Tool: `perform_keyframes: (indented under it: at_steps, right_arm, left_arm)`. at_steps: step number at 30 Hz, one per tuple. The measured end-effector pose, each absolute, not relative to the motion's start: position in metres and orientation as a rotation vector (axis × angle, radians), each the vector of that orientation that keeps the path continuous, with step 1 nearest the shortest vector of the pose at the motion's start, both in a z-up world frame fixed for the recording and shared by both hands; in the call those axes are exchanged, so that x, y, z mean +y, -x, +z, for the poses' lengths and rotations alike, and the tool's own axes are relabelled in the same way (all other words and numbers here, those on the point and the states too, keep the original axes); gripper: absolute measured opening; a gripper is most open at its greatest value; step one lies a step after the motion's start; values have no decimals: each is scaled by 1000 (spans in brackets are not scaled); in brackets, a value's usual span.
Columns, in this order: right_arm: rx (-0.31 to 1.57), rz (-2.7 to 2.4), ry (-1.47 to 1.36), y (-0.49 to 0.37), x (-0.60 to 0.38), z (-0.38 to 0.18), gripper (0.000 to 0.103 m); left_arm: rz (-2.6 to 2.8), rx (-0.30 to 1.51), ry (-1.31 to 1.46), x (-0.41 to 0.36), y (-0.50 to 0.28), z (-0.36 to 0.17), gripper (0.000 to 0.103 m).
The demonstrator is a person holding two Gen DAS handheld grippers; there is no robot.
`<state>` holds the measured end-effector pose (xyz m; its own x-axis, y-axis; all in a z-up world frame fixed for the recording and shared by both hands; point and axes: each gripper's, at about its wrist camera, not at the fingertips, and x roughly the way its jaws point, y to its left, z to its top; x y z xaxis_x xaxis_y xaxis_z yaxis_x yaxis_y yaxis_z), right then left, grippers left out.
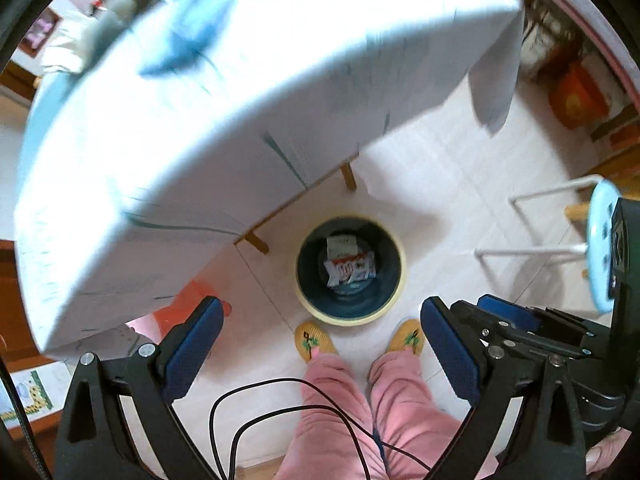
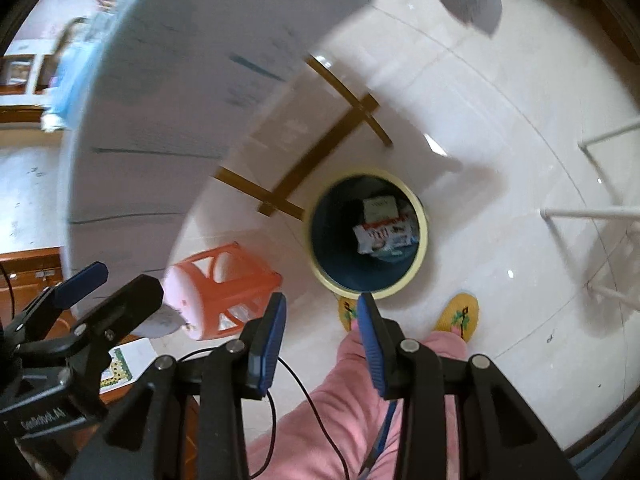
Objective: Collect trash
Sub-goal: 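Return both open tools to the table, then grasp the blue face mask with the right tool while the left tool grasps the white tissue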
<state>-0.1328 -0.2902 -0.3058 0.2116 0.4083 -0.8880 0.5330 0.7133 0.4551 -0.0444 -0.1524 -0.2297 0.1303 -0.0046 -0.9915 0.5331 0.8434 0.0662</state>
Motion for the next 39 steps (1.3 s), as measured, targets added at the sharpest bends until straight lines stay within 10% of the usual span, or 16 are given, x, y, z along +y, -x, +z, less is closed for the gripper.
perform_keyframes:
  at_steps: [17, 39]
  right_arm:
    - [1180, 80, -612, 101, -294, -148, 37]
    - [1167, 117, -477, -16, -270, -125, 37]
  left_arm:
    - [-235, 1149, -249, -98, 21, -66, 98]
    - [-124, 1120, -163, -10, -92, -63, 98]
